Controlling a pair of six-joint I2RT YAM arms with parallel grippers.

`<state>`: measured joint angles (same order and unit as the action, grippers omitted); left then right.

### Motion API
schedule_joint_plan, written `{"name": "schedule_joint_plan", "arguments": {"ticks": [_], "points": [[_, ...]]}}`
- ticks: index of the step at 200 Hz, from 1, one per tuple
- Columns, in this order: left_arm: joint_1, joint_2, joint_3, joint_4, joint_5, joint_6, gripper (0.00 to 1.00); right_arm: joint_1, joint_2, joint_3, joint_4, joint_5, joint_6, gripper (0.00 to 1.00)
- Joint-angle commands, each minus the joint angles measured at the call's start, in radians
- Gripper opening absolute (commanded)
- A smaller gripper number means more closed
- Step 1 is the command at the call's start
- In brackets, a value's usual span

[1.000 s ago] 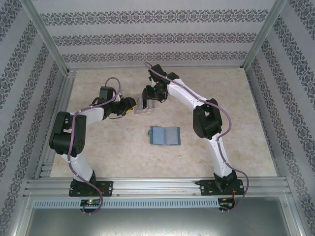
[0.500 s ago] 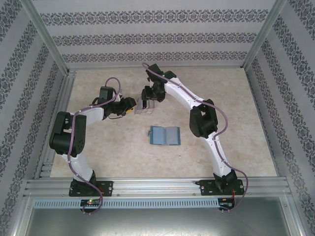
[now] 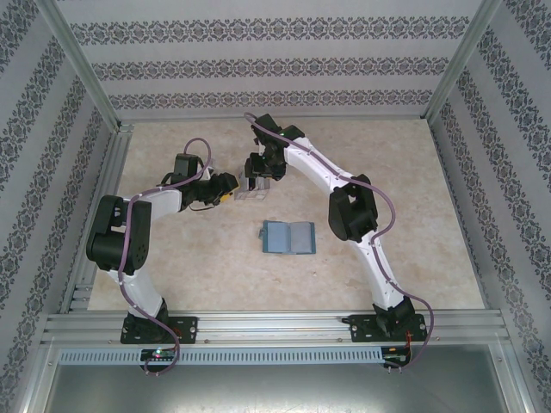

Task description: Put the credit cards into the card holder

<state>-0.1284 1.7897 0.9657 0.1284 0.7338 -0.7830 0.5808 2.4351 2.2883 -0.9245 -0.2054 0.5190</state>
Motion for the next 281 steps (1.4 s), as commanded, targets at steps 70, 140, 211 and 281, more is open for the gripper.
{"name": "schedule_joint_plan", "arguments": {"ticks": [70,140,211,281], "points": [[0.011,-0.023,-0.018,0.027,0.013,-0.004,0.49,0.021,-0.101,-0.075,0.058,0.014,-0.013,0.53],[0.007,-0.011,-0.010,0.028,0.015,-0.007,0.49,0.019,-0.110,-0.087,0.065,0.014,-0.011,0.52],[0.001,-0.005,-0.005,0.028,0.013,-0.008,0.49,0.014,-0.144,-0.123,0.074,0.023,-0.012,0.46],[-0.008,-0.005,0.004,0.018,0.012,-0.005,0.49,0.009,-0.163,-0.144,0.079,0.032,-0.014,0.42]]}}
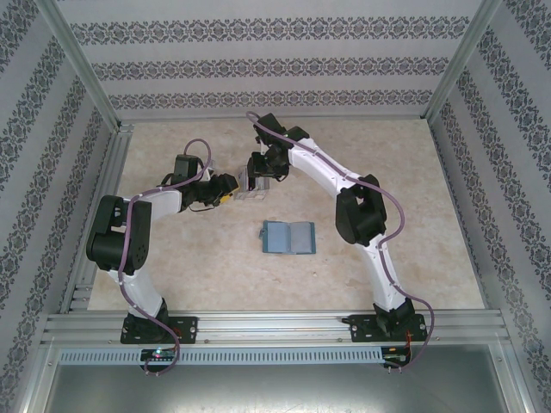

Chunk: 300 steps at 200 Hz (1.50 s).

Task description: Put the credit cards into the card holder

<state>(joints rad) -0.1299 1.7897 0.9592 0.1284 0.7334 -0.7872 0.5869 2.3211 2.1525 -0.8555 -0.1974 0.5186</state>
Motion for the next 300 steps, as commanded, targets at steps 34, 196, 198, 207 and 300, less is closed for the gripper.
{"name": "schedule_joint_plan", "arguments": {"ticks": [34,196,198,207,300], "points": [[-0.010,-0.004,0.011,0.017,0.012,-0.001,0.49,0.001,-0.050,-0.022,0.018,0.017,-0.010,0.34],[-0.022,-0.001,0.025,0.008,0.004,-0.001,0.49,-0.017,-0.096,-0.074,0.035,0.025,-0.006,0.07],[-0.021,-0.001,0.025,0.009,0.004,-0.001,0.49,-0.017,-0.097,-0.078,0.036,0.026,-0.006,0.06],[-0.023,-0.002,0.025,0.011,0.004,-0.001,0.49,-0.016,-0.109,-0.095,0.043,0.030,-0.005,0.06],[-0.023,-0.034,0.028,0.004,-0.006,0.003,0.49,-0.046,-0.216,-0.249,0.145,0.014,-0.001,0.04]]}}
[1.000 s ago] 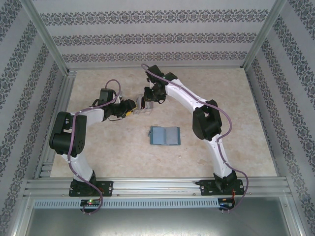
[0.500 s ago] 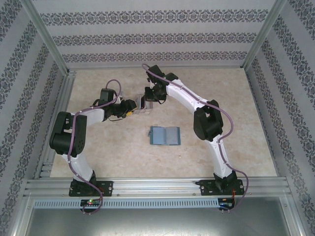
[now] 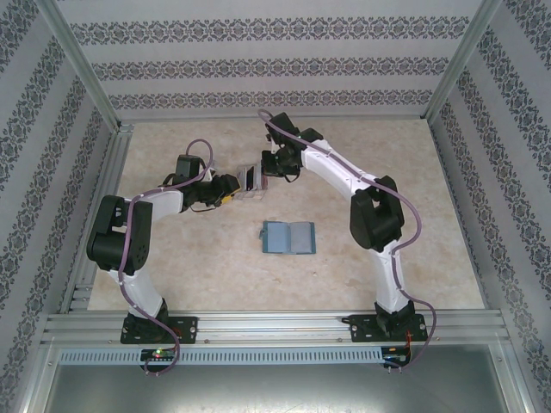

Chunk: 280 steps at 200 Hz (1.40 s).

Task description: Put the credit cards into the card holder

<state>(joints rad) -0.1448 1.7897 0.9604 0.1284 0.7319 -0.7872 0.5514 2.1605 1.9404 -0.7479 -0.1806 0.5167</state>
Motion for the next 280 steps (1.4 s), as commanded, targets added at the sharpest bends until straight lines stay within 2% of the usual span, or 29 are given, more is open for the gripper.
{"name": "schedule_joint_plan", "arguments": {"ticks": [1,75,140,188,227,253,280], "points": [[-0.009,-0.035,0.026,0.004,-0.006,0.004,0.49,-0.011,-0.058,-0.040,0.040,-0.003,0.001,0.04],[-0.009,-0.088,0.027,0.029,-0.005,0.006,0.50,-0.051,-0.164,-0.189,0.182,-0.080,0.036,0.01],[-0.008,-0.103,0.054,0.084,0.091,0.005,0.50,-0.063,-0.244,-0.288,0.298,-0.155,0.060,0.00],[-0.007,-0.099,0.073,0.207,0.206,-0.054,0.50,-0.110,-0.365,-0.434,0.467,-0.315,0.115,0.00],[-0.008,-0.098,0.099,0.311,0.287,-0.111,0.50,-0.173,-0.445,-0.574,0.654,-0.525,0.203,0.00],[-0.008,-0.090,0.112,0.399,0.334,-0.171,0.49,-0.186,-0.456,-0.608,0.718,-0.645,0.230,0.01],[-0.013,-0.085,0.125,0.427,0.358,-0.193,0.48,-0.186,-0.450,-0.627,0.777,-0.697,0.269,0.01]]}}
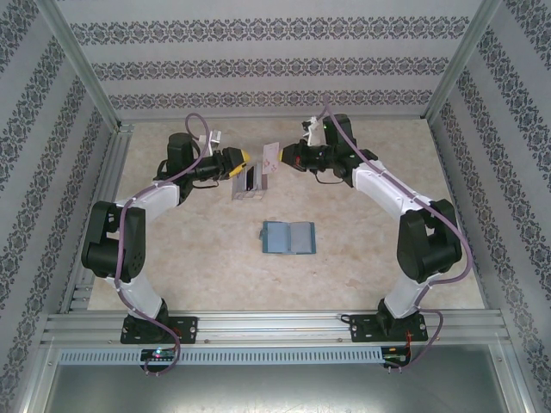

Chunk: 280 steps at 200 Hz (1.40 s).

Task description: Put the credit cards into the card holder

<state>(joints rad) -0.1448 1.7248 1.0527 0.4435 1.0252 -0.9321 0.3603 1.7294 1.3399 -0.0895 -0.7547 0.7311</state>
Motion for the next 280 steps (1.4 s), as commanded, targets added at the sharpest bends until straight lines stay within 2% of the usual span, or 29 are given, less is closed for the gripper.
{"name": "schedule_joint_plan", "arguments": {"ticks": [1,28,72,117,136,168,189,211,245,280], "points": [[-0.013,-0.021,0.032,0.113,0.065,-0.048,0.48,0.005,-0.019,-0.030,0.124,-0.124,0.058,0.01],[-0.024,-0.016,0.041,0.105,0.081,-0.042,0.48,0.012,0.005,-0.029,0.208,-0.176,0.111,0.01],[-0.035,-0.009,0.054,0.109,0.093,-0.053,0.46,0.040,0.039,0.009,0.206,-0.206,0.111,0.02],[-0.045,-0.014,0.067,0.069,0.093,-0.024,0.34,0.036,0.049,0.005,0.203,-0.194,0.109,0.03],[-0.045,-0.018,0.067,0.061,0.092,-0.018,0.24,0.027,0.040,-0.012,0.213,-0.174,0.116,0.03],[-0.045,-0.026,0.063,0.038,0.081,-0.004,0.18,0.007,0.028,-0.037,0.215,-0.152,0.120,0.03],[-0.045,-0.027,0.064,0.024,0.071,0.003,0.10,0.005,0.013,-0.054,0.214,-0.126,0.118,0.03],[-0.048,-0.034,0.061,0.020,0.063,0.006,0.04,0.003,0.013,-0.049,0.191,-0.128,0.104,0.09],[-0.067,-0.043,0.075,-0.081,0.056,0.072,0.00,-0.001,-0.013,-0.089,0.158,-0.090,0.073,0.18],[-0.145,-0.058,0.070,-0.272,0.005,0.187,0.00,-0.008,-0.081,-0.224,0.100,-0.011,0.021,0.20]]}}
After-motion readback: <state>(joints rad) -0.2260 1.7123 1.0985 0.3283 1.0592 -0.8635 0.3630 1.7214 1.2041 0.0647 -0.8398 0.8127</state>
